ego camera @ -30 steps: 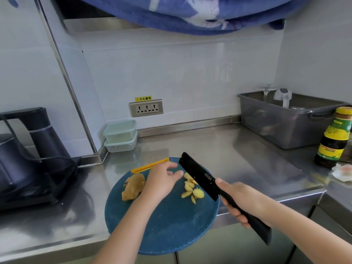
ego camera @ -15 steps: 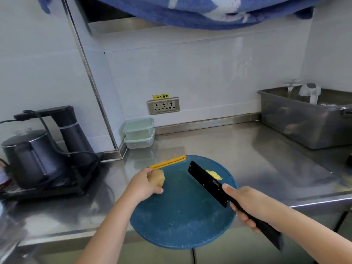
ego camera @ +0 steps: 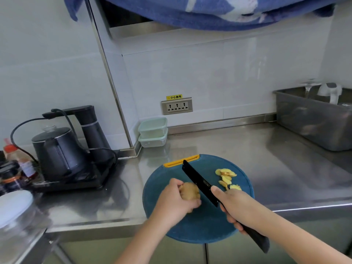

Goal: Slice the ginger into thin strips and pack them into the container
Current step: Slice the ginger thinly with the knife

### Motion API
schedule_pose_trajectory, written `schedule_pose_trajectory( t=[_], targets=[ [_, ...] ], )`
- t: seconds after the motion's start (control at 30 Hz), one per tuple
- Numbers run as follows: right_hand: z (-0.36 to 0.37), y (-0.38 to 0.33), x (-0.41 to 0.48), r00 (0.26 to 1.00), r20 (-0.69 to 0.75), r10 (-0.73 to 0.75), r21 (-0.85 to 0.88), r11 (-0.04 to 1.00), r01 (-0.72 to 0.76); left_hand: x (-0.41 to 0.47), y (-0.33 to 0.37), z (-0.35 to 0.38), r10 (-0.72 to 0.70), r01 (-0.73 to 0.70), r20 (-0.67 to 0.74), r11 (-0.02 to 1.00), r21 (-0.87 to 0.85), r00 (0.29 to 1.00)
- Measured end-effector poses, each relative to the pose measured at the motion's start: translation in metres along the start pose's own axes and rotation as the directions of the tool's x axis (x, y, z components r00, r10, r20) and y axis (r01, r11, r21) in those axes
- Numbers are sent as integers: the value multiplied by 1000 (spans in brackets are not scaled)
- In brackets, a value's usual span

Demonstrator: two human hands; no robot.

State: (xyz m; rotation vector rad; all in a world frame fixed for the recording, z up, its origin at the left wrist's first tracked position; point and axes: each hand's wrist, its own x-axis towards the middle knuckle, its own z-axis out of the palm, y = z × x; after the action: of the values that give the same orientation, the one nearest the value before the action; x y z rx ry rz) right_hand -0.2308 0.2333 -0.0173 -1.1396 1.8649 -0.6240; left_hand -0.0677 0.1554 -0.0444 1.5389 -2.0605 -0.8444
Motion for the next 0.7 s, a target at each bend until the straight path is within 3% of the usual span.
schedule_pose_trajectory(
  t=[0.17,0.23,0.37,0.53,0.7],
  targets=[
    [12,2,-9,996,-36,-85,-111,991,81,-12,3,26,176,-136,-185,969,207,967],
    [17,2,-12,989,-52,-137,-139,982,129,-14,0,33,252,-214,-220,960,182,942],
    [14,-2,-14,985,-42,-168,-178,971,158,-13,-7,39,237,-233,-278,971,47,931],
    [9,-1,-9,991,-25,-130,-159,979,125,-10,-14,43,295,-261,-380,955,138,877],
    [-6,3,-8,999,29,-22,35,999,20,-6,-19,23,417,-393,-119,901,182,901]
  ],
)
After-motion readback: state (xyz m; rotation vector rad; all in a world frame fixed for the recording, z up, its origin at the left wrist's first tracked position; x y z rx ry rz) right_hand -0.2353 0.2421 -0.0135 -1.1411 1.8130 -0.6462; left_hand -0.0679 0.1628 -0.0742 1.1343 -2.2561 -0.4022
